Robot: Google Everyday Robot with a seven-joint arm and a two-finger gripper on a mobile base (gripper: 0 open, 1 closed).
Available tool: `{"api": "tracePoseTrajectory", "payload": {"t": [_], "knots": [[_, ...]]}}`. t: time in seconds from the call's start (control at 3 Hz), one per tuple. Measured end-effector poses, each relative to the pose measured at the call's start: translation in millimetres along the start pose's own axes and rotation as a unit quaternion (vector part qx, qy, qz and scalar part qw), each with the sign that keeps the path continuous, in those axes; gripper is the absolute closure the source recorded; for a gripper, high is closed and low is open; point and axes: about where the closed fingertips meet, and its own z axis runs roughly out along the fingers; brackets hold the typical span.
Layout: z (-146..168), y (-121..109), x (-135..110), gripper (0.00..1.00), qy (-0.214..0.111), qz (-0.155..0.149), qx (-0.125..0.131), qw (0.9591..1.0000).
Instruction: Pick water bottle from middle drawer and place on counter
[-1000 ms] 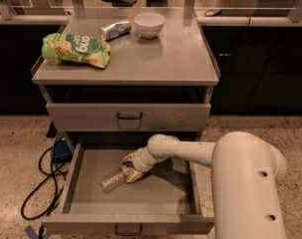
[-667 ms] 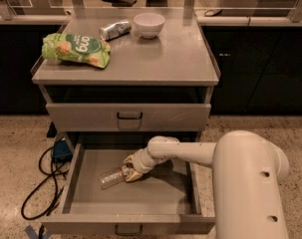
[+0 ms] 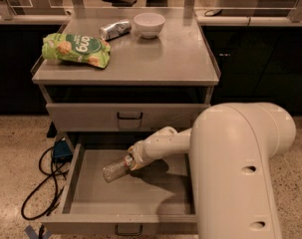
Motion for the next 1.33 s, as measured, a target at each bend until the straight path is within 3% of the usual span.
{"api": "tracePoseTrajectory", "payload": {"t": [0.33, 1.0, 1.33], "knots": [[-23, -13, 0, 1.00, 0.014, 0.009, 0.024, 0.9996], [-18, -11, -3, 1.00, 0.007, 0.005, 0.011, 0.9999], [-54, -5, 24, 1.00, 0.019, 0.029, 0.019, 0.9992]]}}
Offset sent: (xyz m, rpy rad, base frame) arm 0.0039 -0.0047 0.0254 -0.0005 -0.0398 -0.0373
